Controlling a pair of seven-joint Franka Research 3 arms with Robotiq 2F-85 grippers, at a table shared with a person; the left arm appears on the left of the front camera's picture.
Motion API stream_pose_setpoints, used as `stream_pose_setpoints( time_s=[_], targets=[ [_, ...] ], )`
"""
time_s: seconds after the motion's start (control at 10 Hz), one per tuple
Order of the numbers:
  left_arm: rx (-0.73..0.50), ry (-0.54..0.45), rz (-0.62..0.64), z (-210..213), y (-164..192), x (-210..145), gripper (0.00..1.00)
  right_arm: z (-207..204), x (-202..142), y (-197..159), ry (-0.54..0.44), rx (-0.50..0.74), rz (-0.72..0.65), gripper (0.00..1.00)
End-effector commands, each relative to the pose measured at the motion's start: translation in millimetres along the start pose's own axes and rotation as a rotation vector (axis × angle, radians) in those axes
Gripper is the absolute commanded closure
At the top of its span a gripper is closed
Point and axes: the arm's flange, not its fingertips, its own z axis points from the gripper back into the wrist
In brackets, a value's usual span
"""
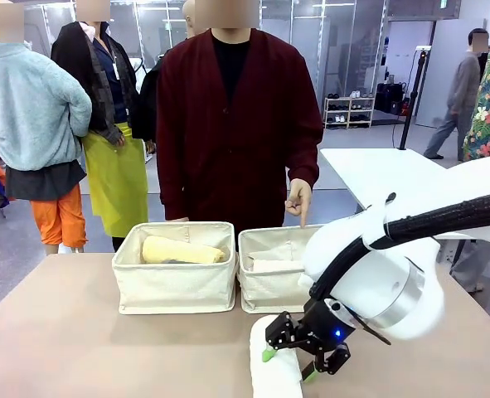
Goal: Divide the towels into two baskets.
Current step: Pick up one hotel-folded towel from the bottom of the table and place it in the Fabric basket indicated by the person.
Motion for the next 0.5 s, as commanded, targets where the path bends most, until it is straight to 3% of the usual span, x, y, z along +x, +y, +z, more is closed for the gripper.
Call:
stream_pose_setpoints(
  time_s=[0.0, 0.1, 0.2, 0.4],
  targets=[
    [-0.003, -0.011, -0.004, 0.3, -4.8, -3.2, 0.0, -14.0, -10.3, -0.8, -0.012, 0.009, 0.015, 0.49],
    [-0.003, -0.011, -0.004, 0.3, -4.8, -3.2, 0.0, -13.2, -9.7, 0.9, -0.017, 0.02, 0.024, 0.63],
    [-0.003, -0.011, -0.004, 0.3, -4.8, -3.2, 0.0, -9.6, -9.8, 1.1, -0.028, 0.026, 0.031, 1.0],
    [-0.003, -0.011, -0.004, 0.3, -4.8, -3.2, 0.0, -3.9, -11.5, 0.6, -0.026, 0.025, 0.035, 1.0]
  ],
)
